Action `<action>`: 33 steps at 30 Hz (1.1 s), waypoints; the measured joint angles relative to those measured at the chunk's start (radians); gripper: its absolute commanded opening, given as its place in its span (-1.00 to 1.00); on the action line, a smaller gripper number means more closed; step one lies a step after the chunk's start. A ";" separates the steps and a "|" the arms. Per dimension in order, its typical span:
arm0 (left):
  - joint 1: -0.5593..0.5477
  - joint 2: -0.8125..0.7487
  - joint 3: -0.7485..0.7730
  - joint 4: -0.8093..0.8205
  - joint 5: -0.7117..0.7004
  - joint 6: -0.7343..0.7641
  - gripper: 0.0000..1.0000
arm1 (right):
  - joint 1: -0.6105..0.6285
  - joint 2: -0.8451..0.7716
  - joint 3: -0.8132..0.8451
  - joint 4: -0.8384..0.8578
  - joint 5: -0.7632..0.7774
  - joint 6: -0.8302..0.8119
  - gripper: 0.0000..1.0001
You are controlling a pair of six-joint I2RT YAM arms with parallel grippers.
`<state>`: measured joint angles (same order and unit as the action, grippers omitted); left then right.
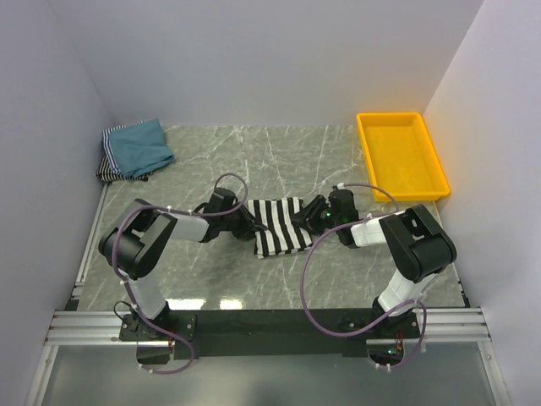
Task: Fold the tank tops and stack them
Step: Neatly place the folded tank top to the corner
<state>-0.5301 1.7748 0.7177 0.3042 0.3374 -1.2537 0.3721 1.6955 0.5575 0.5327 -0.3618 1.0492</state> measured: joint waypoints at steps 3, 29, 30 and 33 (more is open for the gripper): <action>-0.005 0.003 0.055 -0.079 -0.039 0.038 -0.99 | 0.000 0.000 0.008 -0.013 -0.002 -0.009 -0.04; 0.329 0.648 1.409 -0.984 -0.911 0.776 -0.99 | 0.121 -0.183 0.340 -0.602 0.098 -0.329 0.23; 0.343 0.648 1.426 -0.991 -0.912 0.789 -0.99 | 0.127 -0.183 0.340 -0.610 0.100 -0.335 0.23; 0.378 0.648 1.467 -0.998 -0.912 0.815 -0.99 | 0.143 -0.183 0.347 -0.632 0.103 -0.342 0.23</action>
<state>-0.1524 2.4229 2.1845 -0.6933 -0.5747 -0.4389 0.5156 1.5127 0.9043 -0.0994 -0.2592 0.7074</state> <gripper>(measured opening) 0.100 0.612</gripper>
